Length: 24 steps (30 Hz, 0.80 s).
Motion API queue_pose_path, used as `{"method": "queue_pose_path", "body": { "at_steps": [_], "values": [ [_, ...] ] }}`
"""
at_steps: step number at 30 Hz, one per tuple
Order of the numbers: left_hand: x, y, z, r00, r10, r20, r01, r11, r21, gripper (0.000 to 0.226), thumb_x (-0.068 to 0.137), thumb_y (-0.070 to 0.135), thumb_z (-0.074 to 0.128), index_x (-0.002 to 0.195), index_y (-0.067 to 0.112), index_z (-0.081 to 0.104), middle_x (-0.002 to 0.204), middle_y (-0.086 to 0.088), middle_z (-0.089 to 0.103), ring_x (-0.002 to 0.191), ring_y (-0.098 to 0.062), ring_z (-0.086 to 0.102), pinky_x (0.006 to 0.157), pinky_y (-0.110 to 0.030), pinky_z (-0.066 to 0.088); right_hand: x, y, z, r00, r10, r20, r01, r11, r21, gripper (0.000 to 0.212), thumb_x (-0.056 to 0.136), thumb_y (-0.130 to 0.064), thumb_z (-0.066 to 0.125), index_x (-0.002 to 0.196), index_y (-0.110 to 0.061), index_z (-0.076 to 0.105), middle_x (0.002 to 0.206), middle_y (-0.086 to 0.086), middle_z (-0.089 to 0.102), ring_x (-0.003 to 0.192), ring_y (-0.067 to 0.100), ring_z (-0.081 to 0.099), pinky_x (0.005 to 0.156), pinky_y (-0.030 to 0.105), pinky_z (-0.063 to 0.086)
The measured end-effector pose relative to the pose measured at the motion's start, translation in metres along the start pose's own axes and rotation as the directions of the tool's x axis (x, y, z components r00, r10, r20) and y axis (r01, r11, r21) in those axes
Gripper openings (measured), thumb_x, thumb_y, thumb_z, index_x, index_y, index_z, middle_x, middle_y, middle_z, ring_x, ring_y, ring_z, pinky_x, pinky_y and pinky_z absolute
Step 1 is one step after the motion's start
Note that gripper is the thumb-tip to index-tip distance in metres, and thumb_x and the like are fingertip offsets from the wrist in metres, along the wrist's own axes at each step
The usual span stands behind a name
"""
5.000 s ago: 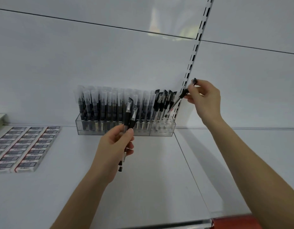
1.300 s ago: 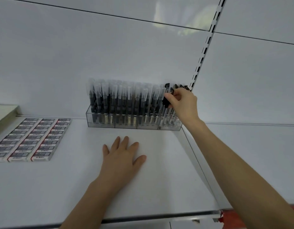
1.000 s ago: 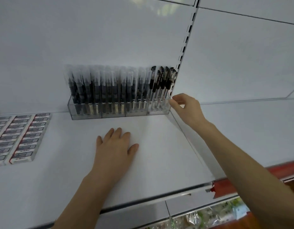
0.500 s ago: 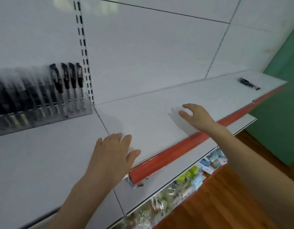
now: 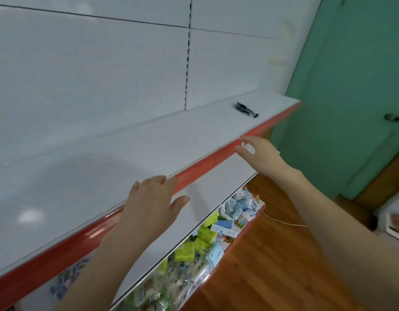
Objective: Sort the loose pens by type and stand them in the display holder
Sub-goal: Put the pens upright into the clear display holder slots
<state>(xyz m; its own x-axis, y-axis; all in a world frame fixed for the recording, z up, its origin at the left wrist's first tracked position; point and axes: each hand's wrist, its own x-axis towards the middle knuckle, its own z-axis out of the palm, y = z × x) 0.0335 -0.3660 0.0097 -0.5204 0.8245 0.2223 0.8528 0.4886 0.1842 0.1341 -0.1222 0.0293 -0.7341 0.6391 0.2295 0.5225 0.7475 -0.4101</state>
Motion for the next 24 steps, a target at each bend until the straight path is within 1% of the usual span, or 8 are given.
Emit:
{"method": "queue_pose_path", "body": {
  "at_steps": [3, 6, 12, 16, 19, 21, 22, 24],
  "values": [
    [0.039, 0.027, 0.018, 0.998, 0.062, -0.020, -0.062, 0.997, -0.042, 0.044, 0.087, 0.045, 0.046, 0.119, 0.015, 0.053, 0.115, -0.006, 0.061, 0.107, -0.030, 0.056, 0.091, -0.040, 0.038, 0.012, 0.038, -0.011, 0.999, 0.035, -0.013, -0.034, 0.999, 0.037, 0.048, 0.094, -0.037, 0.045, 0.133, -0.008, 0.045, 0.141, 0.008, 0.045, 0.132, 0.024, 0.039, 0.108, 0.035, 0.029],
    [0.082, 0.049, 0.038, 0.996, 0.087, -0.029, -0.089, 0.994, -0.067, 0.044, 0.087, 0.045, 0.048, 0.120, 0.016, 0.054, 0.117, -0.005, 0.061, 0.107, -0.029, 0.057, 0.092, -0.040, 0.039, 0.036, 0.075, -0.017, 0.998, 0.054, -0.016, -0.053, 0.998, 0.026, 0.049, 0.095, -0.035, 0.045, 0.136, -0.007, 0.042, 0.143, 0.009, 0.043, 0.134, 0.024, 0.036, 0.109, 0.034, 0.027],
    [0.183, 0.091, 0.077, 0.995, 0.091, -0.033, -0.093, 0.992, -0.089, 0.041, 0.087, 0.045, 0.047, 0.114, 0.017, 0.056, 0.102, -0.004, 0.065, 0.095, -0.029, 0.060, 0.084, -0.038, 0.041, 0.121, 0.146, -0.023, 0.998, 0.064, -0.022, -0.064, 0.998, 0.028, 0.049, 0.095, -0.034, 0.046, 0.135, -0.006, 0.043, 0.140, 0.010, 0.046, 0.130, 0.024, 0.041, 0.107, 0.033, 0.032],
    [0.254, 0.114, 0.099, 0.994, 0.082, -0.069, -0.092, 0.985, -0.149, 0.052, 0.077, 0.051, 0.041, 0.097, 0.008, 0.065, 0.086, -0.012, 0.070, 0.074, -0.035, 0.066, 0.069, -0.042, 0.050, 0.185, 0.184, -0.030, 0.998, 0.063, 0.012, -0.063, 0.998, 0.015, 0.046, 0.095, -0.032, 0.046, 0.134, -0.007, 0.044, 0.139, 0.008, 0.048, 0.129, 0.022, 0.042, 0.101, 0.026, 0.031],
    [0.301, 0.133, 0.105, 0.999, 0.052, -0.017, -0.054, 0.986, -0.156, 0.073, 0.074, 0.060, 0.020, 0.109, 0.009, 0.059, 0.105, -0.011, 0.066, 0.093, -0.031, 0.062, 0.081, -0.039, 0.047, 0.228, 0.211, -0.034, 0.998, 0.068, 0.016, -0.069, 0.996, 0.052, 0.045, 0.095, -0.032, 0.047, 0.132, -0.008, 0.045, 0.137, 0.007, 0.049, 0.125, 0.021, 0.045, 0.098, 0.025, 0.033],
    [0.328, 0.139, 0.111, 0.999, 0.030, 0.015, -0.028, 0.990, -0.141, 0.060, 0.087, 0.056, 0.029, 0.120, 0.012, 0.051, 0.119, -0.008, 0.058, 0.106, -0.026, 0.056, 0.089, -0.035, 0.043, 0.252, 0.227, -0.034, 0.997, 0.069, 0.036, -0.072, 0.994, 0.086, 0.044, 0.095, -0.032, 0.047, 0.132, -0.008, 0.046, 0.137, 0.006, 0.049, 0.124, 0.020, 0.047, 0.097, 0.023, 0.033],
    [0.341, 0.143, 0.114, 0.999, 0.024, 0.039, -0.018, 0.989, -0.146, 0.051, 0.091, 0.050, 0.034, 0.123, 0.013, 0.048, 0.122, -0.007, 0.055, 0.108, -0.024, 0.054, 0.090, -0.033, 0.041, 0.263, 0.234, -0.034, 0.997, 0.064, 0.050, -0.068, 0.994, 0.090, 0.044, 0.095, -0.032, 0.047, 0.131, -0.008, 0.046, 0.137, 0.006, 0.050, 0.124, 0.020, 0.046, 0.098, 0.024, 0.033],
    [0.366, 0.151, 0.118, 0.997, 0.007, 0.075, 0.004, 0.990, -0.140, 0.046, 0.092, 0.044, 0.037, 0.126, 0.013, 0.045, 0.125, -0.007, 0.053, 0.112, -0.023, 0.052, 0.091, -0.032, 0.040, 0.288, 0.246, -0.030, 0.995, 0.052, 0.080, -0.060, 0.993, 0.101, 0.042, 0.094, -0.030, 0.048, 0.129, -0.007, 0.049, 0.134, 0.007, 0.052, 0.123, 0.020, 0.047, 0.098, 0.025, 0.035]
  ]
}}
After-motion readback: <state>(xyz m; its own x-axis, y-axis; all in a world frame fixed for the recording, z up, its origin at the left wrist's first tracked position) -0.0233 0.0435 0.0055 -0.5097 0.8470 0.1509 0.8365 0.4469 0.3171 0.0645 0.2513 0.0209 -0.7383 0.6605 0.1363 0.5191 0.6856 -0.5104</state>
